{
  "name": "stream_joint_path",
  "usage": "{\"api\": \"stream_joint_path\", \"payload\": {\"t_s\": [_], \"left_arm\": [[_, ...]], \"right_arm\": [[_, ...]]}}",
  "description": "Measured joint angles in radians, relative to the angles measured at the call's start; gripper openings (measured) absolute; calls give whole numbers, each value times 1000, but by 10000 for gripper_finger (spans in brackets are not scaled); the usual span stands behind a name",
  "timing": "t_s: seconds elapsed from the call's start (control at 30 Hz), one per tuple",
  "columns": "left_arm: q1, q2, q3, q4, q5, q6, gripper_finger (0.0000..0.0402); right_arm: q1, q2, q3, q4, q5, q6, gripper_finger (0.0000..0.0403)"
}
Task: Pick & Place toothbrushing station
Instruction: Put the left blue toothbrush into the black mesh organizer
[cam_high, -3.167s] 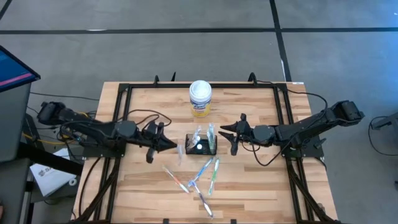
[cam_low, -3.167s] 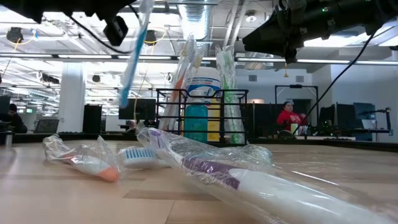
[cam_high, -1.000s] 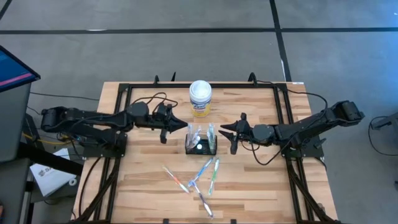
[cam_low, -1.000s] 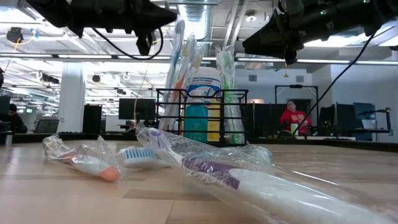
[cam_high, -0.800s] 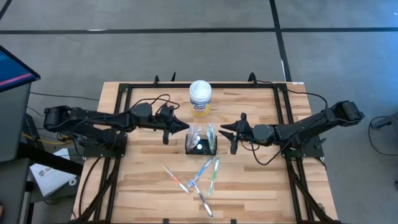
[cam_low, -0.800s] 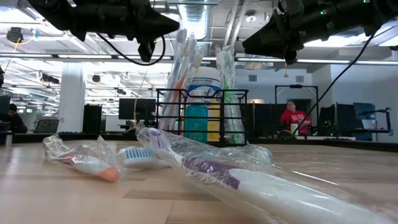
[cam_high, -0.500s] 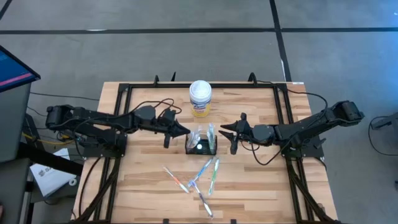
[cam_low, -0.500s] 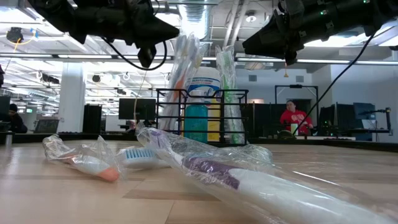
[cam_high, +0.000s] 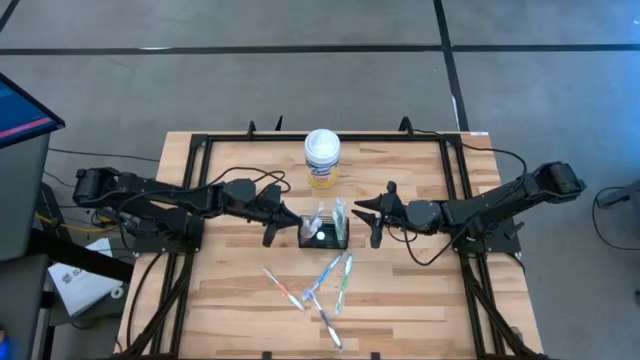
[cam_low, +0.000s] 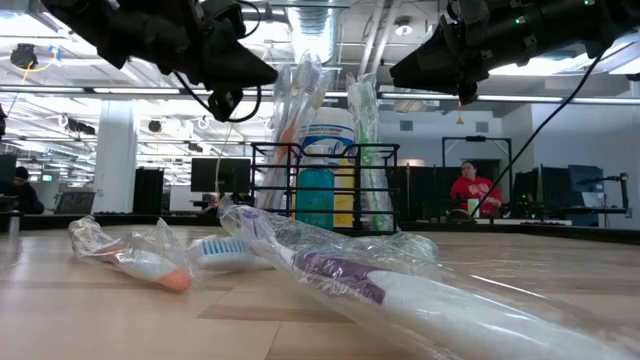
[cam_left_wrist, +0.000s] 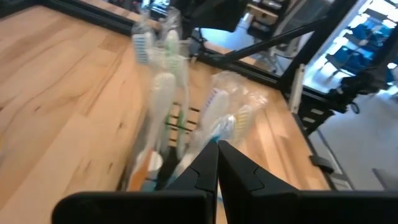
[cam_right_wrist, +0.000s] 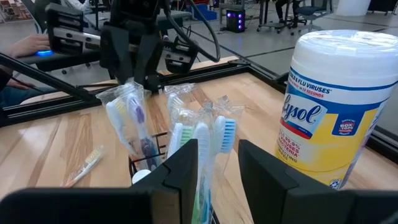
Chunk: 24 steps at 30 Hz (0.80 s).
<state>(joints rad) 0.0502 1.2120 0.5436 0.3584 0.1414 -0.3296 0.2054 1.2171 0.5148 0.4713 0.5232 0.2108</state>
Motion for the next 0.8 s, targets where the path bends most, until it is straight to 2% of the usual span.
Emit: {"api": "stream_joint_path", "payload": {"t_s": [0.23,0.6,0.8], "left_arm": [[0,-37,-2,-39,-20,12,9],[1,-137,-2,-178,-81,63,71],[0,-181,-2,-264,-80,56,78]], "right_arm": [[0,0,0,0,0,0,107],[0,0,0,-4,-2,0,107],[13,0,0,-11,-27,0,107]]}}
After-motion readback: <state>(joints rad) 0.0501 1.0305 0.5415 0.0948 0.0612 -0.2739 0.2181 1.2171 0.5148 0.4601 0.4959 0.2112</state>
